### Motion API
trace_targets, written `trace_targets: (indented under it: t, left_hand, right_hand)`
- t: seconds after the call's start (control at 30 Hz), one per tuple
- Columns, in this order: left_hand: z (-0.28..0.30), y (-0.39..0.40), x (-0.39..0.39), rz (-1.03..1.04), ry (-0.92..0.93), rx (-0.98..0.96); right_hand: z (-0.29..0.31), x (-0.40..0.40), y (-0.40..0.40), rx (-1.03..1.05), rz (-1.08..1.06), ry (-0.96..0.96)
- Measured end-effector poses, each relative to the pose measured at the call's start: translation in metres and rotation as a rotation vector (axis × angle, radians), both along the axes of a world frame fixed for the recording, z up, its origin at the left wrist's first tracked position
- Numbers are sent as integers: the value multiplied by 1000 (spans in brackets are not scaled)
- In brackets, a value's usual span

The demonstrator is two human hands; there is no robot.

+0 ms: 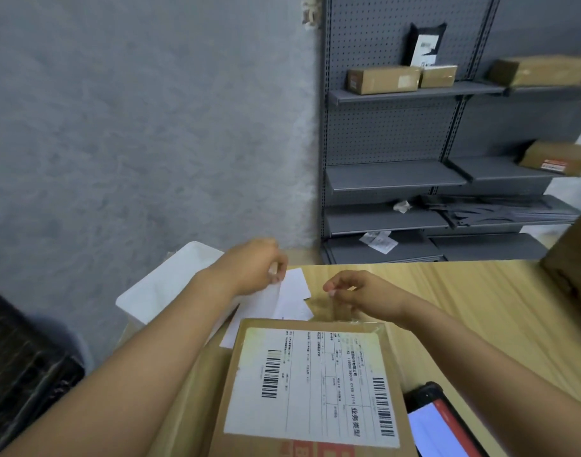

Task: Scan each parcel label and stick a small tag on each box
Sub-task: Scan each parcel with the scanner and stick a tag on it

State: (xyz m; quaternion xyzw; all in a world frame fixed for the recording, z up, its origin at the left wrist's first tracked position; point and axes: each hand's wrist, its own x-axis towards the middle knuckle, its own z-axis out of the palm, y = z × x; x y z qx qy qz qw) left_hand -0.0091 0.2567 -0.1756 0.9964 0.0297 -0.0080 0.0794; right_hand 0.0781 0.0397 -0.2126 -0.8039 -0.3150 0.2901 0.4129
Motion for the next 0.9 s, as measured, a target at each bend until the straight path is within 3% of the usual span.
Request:
trace_targets:
  t: [0.13,0.23,0.33,0.4,0.53,0.6,0.67,0.77,0.9]
  left_hand:
    - [40,-10,-1,30,-332,-365]
    - [59,-22,-6,19,-517,-635]
    - [66,-32,-14,-11,-579,-891]
    - [65,-34,-20,-6,-576,-929]
    - [59,-31,-32,141,-532,-948]
    - [59,-37,-36,319,-482,-1146]
    - [63,-48,-39,486,-315,-1426]
    - [67,-65,-47,435,-45,-1533]
    - [66,-89,-52,380,-163,-1457]
  right_hand:
    - [19,-5,3,118,-68,106]
    - [33,-8,2,221,-90,383]
    - [43,-11,-1,444,-21,713]
    - [47,-12,-2,602,-52,804]
    - [58,-17,-6,662,-131,626]
    - [61,-20,-9,673,-180,464]
    - [64,-28,-10,671,-224,280]
    - [68,-41,-10,673,-261,67]
    - [72,-51,-13,701,-237,4]
